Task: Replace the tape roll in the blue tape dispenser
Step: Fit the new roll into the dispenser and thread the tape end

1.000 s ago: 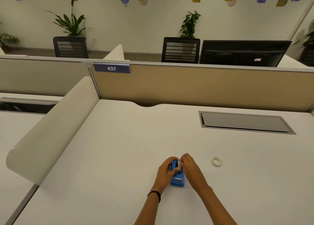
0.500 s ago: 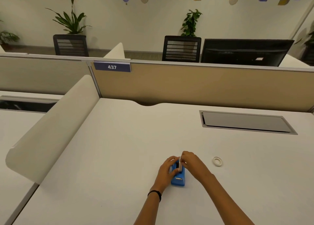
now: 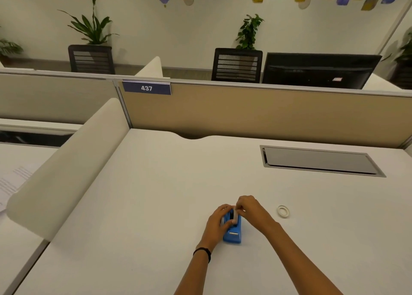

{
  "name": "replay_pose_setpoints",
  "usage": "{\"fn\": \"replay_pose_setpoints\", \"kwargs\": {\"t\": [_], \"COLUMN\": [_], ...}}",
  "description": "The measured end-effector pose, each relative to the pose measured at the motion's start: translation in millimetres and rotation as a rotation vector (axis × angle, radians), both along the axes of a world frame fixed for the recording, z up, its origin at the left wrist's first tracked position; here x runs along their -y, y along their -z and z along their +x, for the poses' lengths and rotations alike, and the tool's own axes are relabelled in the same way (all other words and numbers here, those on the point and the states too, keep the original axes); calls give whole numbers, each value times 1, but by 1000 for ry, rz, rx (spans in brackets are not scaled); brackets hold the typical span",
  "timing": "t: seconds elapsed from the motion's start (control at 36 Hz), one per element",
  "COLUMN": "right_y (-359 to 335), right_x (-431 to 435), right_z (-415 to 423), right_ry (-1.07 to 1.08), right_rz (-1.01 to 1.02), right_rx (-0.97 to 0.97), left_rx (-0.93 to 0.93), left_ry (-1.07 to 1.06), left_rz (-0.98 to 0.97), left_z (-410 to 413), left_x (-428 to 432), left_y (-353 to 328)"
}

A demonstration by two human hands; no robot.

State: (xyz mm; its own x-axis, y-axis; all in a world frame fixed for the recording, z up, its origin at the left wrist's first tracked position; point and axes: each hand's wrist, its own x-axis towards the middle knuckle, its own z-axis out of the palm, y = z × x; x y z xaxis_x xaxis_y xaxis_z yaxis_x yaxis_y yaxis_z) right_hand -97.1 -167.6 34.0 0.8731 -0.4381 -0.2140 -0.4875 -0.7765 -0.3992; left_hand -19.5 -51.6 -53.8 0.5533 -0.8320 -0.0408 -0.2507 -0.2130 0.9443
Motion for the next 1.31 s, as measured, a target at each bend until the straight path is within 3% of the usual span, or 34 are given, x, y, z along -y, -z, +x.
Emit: {"fn": "replay_pose_setpoints", "kwargs": {"t": [0.5,0.78,1.03,1.31], "right_y": [-9,4,-14,-10], "right_x": [-7,-1,-10,-9], "right_z": [6,-1,18,24], "right_ry": [-104,-24,-82,-68], "right_rz": [-45,17,-69,-89], "right_rx": [-132,-41,-234,-271], "left_rx": [-47,-23,-48,-56], "left_ry": [-17,-1,-15,-24], "left_rz": [-56,-77,-75,-69], "left_z": [-3,-3,-4,-3], "left_x": [-1,-3,-2,-1], "left_y": [4,1,0,4]}}
